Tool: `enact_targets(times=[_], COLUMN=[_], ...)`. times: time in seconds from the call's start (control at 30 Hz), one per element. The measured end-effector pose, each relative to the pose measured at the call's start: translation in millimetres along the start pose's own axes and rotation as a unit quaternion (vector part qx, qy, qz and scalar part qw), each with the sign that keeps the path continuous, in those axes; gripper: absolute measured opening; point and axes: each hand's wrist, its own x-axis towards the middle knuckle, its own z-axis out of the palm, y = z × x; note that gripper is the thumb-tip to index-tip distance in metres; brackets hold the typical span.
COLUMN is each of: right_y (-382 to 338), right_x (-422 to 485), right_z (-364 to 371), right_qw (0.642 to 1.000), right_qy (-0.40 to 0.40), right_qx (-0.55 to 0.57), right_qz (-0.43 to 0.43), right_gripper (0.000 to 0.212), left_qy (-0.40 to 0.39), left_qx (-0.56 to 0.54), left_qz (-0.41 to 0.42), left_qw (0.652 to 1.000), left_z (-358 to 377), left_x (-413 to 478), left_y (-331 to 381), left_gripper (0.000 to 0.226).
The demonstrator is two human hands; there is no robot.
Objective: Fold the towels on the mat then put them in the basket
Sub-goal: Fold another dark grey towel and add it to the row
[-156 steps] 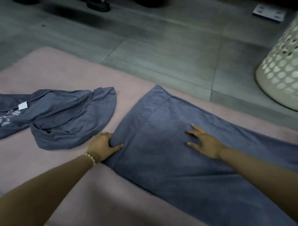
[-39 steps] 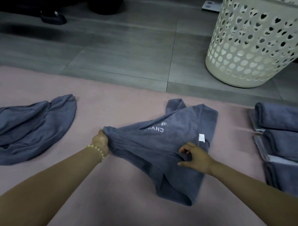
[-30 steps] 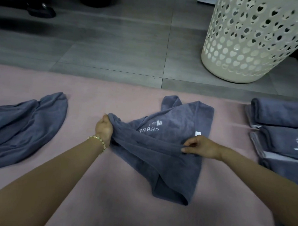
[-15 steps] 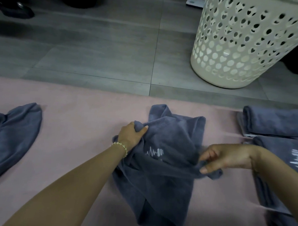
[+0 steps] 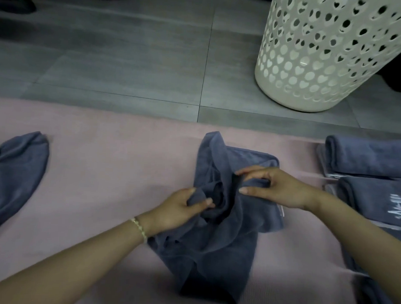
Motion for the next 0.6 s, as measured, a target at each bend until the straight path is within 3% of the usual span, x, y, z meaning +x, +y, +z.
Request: enact_targets(times=[0.07, 0.17, 0.27, 0.33, 0.4, 0.47, 0.6], right_y=[-3.4, -1.6, 9.6, 21.8, 34.8, 44.1, 48.5], right_x=[10.1, 28.2, 32.1, 17.8, -1.9, -14.6, -13.1], right_z=[15.6, 36.8, 42.3, 41.3, 45.3, 48.7, 48.4], right_qw=[0.999, 0.988, 0.962, 0.971, 0.985, 0.994, 0.997], right_qy=[-0.003, -0.024, -0.058, -0.061, -0.056, -0.027, 0.003], right_qx=[-0.02, -0.137, -0.267, -0.233, -0.158, -0.101, -0.062], right_qz=[-0.034, -0.068, -0.019, 0.012, 0.029, 0.034, 0.037], right_gripper=[0.01, 0.018, 0.012, 0.021, 0.02, 0.016, 0.016], left_qy=[0.021, 0.022, 0.15, 0.244, 0.283, 0.271, 0.151], left_qx=[-0.107, -0.145, -0.182, -0.194, -0.114, -0.017, 0.067], left_qz=[-0.047, -0.065, -0.07, -0.075, -0.064, -0.054, -0.068], left_qw=[0.993, 0.987, 0.969, 0.947, 0.95, 0.961, 0.984], left_z=[-4.5, -0.6, 3.5, 0.2, -3.7, -5.4, -3.6], left_x=[0.5, -2.9, -4.9, -1.5, 6.5, 19.7, 53.0], left_y=[7.0, 9.1, 7.1, 4.9, 3.9, 5.1, 4.2], left_gripper=[0.028, 0.025, 0.024, 0.022, 0.021, 0.025, 0.032])
